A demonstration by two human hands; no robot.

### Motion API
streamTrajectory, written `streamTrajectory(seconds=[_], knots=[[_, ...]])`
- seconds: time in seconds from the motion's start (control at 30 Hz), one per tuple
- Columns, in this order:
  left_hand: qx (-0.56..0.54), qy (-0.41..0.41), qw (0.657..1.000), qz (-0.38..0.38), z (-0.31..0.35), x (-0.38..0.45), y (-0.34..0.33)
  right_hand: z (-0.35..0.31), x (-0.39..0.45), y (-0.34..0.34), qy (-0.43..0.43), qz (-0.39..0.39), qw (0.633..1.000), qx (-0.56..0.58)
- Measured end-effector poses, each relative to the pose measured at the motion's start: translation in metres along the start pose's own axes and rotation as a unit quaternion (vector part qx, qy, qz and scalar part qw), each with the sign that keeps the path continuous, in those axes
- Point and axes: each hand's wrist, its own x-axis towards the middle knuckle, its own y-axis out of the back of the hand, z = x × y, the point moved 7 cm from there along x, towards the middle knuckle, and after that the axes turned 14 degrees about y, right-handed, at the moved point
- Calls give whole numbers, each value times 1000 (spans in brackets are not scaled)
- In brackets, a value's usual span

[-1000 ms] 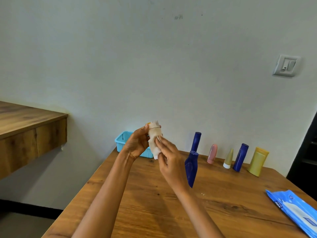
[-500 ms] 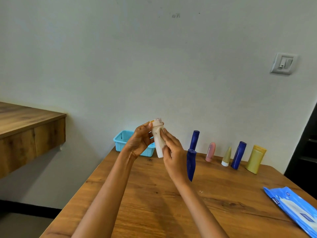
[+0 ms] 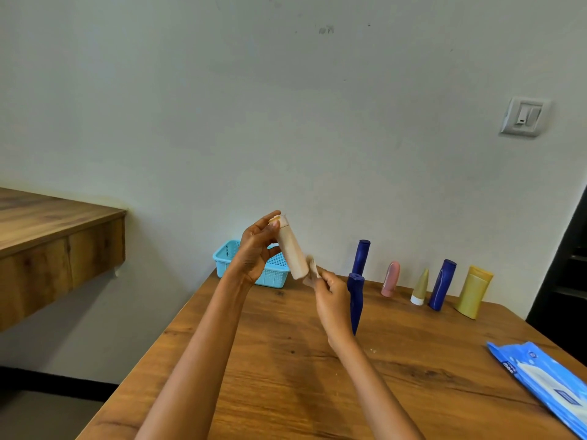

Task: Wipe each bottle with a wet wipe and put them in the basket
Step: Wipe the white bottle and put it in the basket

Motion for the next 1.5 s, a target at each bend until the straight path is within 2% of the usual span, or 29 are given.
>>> streamTrajectory(seconds=[0.07,0.13,0.2,0.27,0.33,0.4,0.5,0.6,0.7,0.77,0.83,0.9,0.97,1.03,1.2,1.3,1.37,1.5], knots=[[34,-12,999,34,0,-2,-3,13,-5,-5,-131,35,982,131],[74,-36,995,55,0,-4,-9,19,-7,-14,-231,82,927,285],[115,-64,988,83,2,-6,-12,20,-5,-19,-275,109,881,369],[141,-88,980,111,6,-7,-10,15,-7,-20,-280,101,873,388],[158,-99,973,137,10,-8,-6,13,-9,-18,-261,90,892,358],[181,-95,967,155,10,-6,-4,13,-7,-10,-214,88,940,252],[216,-79,958,173,4,-3,-8,-10,11,-10,-55,42,992,107],[222,-59,956,180,2,0,-14,-27,26,-25,77,-36,996,-16],[209,-27,957,199,4,-2,-14,-33,33,-21,145,-12,983,-113],[228,-1,957,178,2,0,-15,-30,35,-15,133,2,987,-92],[221,26,966,131,3,0,-16,-18,37,-11,50,0,999,21],[171,59,981,67,0,0,-12,-6,36,-9,-42,-4,988,149],[103,84,991,-6,-3,-2,-9,-4,36,-9,-70,-23,978,196],[61,100,992,-44,-6,-4,-6,-6,36,-9,-64,-57,976,200],[85,94,988,-86,1,-10,-8,-15,40,-8,-21,-71,980,182],[90,76,988,-105,7,-15,-8,-28,44,-7,28,-96,986,133],[99,70,985,-121,10,-19,-10,-33,47,-6,59,-89,991,85],[125,47,983,-123,14,-21,-12,-36,51,-8,101,-65,991,64]])
